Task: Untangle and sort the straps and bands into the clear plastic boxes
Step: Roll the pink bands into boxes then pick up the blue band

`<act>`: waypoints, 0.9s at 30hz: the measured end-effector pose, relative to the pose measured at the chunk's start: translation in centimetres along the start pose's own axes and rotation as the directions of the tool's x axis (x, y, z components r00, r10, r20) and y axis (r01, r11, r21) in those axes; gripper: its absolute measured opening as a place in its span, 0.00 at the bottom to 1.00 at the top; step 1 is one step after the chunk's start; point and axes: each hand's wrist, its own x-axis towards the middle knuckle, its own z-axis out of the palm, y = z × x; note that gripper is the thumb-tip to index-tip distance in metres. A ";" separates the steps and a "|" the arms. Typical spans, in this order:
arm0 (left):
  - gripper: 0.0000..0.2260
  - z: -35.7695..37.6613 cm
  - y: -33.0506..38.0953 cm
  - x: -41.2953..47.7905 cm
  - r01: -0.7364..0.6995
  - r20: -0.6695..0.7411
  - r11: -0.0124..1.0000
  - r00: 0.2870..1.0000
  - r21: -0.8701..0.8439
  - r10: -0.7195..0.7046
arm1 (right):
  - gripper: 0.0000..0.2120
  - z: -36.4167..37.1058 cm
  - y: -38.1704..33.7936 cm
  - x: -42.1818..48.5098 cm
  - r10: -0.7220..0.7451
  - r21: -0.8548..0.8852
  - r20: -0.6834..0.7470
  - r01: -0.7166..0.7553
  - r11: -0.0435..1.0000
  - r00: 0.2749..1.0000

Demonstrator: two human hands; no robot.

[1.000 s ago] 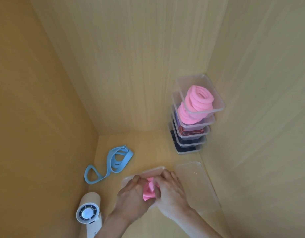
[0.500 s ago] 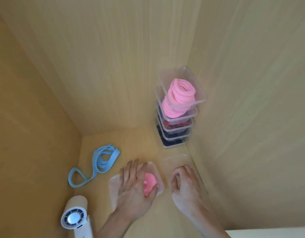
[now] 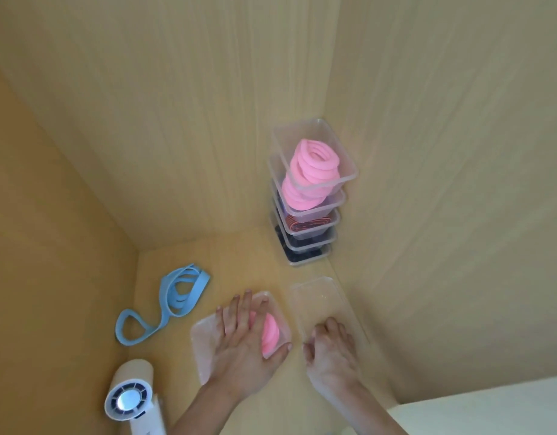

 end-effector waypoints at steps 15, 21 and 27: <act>0.48 -0.6 -0.1 -0.5 -0.021 -0.019 0.986 1.000 -0.168 0.018 | 0.13 -2.3 -0.2 -1.0 -0.069 0.003 -0.064 0.070 0.998 0.996; 0.44 -3.2 0.5 -0.6 -0.023 -0.117 0.830 0.992 -0.557 -0.051 | 0.14 -7.0 -0.6 -1.8 -0.287 -0.015 -0.183 0.289 0.957 0.940; 0.23 -6.6 0.8 -0.2 -0.181 -0.417 0.891 0.909 -0.415 -0.010 | 0.06 -9.8 -0.5 -1.6 -0.566 0.062 -0.140 0.577 0.814 0.813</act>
